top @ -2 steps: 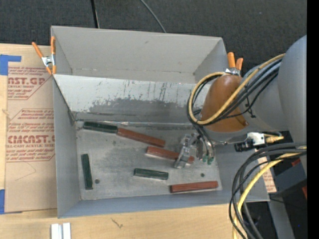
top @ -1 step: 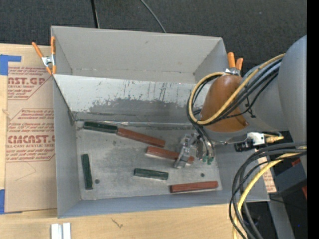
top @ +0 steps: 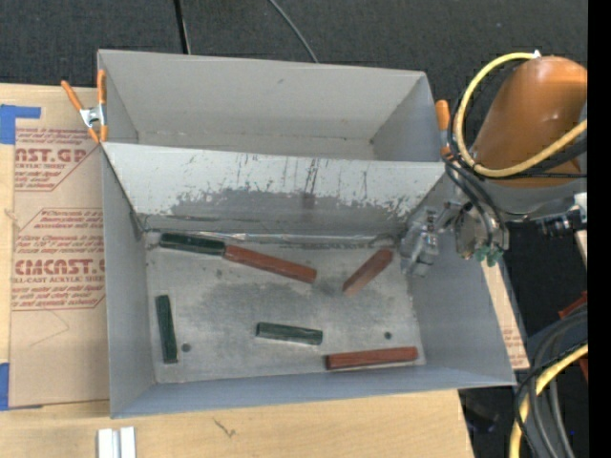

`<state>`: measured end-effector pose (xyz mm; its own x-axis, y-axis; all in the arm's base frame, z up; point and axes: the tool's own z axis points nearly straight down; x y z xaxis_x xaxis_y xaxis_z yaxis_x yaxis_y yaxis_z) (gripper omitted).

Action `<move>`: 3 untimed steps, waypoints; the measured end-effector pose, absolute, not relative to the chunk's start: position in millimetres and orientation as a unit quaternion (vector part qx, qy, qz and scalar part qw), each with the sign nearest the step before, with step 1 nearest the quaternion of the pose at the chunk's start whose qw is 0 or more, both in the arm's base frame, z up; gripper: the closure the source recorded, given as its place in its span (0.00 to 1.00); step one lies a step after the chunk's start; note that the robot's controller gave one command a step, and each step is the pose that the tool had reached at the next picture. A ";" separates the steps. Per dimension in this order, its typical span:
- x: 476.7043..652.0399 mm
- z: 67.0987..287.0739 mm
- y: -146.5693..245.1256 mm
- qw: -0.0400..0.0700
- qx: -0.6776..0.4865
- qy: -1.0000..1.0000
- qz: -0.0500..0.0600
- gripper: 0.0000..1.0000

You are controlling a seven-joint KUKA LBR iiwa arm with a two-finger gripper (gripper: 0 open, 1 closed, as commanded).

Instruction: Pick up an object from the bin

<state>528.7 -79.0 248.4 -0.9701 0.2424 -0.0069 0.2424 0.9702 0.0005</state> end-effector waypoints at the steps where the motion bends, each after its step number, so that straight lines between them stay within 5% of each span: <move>1: 528.1 245.1 -78.4 0.001 0.122 0.993 0.000 0.00; 2: 528.1 245.0 -78.4 0.001 0.122 0.993 0.000 0.00; 3: 535.9 198.9 -58.1 0.004 0.087 0.996 0.000 0.00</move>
Offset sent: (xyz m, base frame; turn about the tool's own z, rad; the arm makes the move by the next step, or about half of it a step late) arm 0.0000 0.0000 0.0000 0.0000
